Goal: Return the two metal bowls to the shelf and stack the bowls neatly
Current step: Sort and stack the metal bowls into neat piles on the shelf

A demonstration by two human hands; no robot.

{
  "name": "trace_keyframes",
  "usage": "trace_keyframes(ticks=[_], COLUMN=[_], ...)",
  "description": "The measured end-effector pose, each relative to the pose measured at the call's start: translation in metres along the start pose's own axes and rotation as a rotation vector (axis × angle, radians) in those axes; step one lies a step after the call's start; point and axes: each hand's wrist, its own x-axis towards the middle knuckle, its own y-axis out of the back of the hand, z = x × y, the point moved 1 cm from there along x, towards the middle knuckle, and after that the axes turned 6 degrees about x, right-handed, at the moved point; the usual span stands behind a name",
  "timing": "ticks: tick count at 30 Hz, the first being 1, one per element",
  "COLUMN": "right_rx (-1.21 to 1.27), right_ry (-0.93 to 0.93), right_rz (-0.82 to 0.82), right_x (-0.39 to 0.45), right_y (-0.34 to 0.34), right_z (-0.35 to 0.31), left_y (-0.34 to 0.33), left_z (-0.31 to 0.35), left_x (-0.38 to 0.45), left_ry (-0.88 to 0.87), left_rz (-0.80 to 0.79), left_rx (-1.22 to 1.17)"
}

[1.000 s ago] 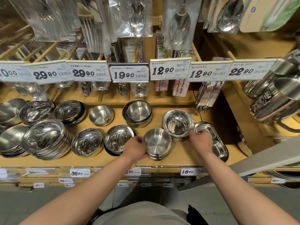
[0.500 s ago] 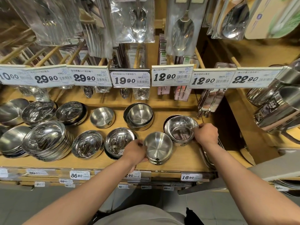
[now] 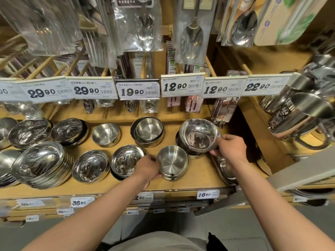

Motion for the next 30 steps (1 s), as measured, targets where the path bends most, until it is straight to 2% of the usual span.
trace_keyframes(ticks=[7, 10, 13, 20, 24, 30], right_rx=[0.046, 0.023, 0.022, -0.058, -0.066, -0.137], right_ry=[-0.009, -0.015, -0.019, 0.003, 0.02, 0.0], right_rz=[-0.047, -0.078, -0.159, -0.346, -0.507, -0.726], right_x=[-0.025, -0.039, -0.056, -0.107, -0.151, -0.211], right_y=[-0.001, -0.01, -0.031, -0.116, -0.174, -0.266], right_z=[-0.01, -0.011, -0.012, -0.02, -0.024, -0.024], left_y=[0.007, 0.025, 0.053, 0.159, 0.232, 0.326], left_z=[0.009, 0.013, 0.017, 0.005, -0.013, -0.054], left_x=[-0.013, -0.024, -0.038, -0.066, -0.073, -0.073], left_ry=[-0.05, -0.153, -0.19, -0.147, -0.192, -0.202], left_rz=[-0.105, -0.013, 0.036, 0.063, 0.145, 0.163], left_rx=[0.068, 0.211, 0.119, -0.234, -0.201, -0.143])
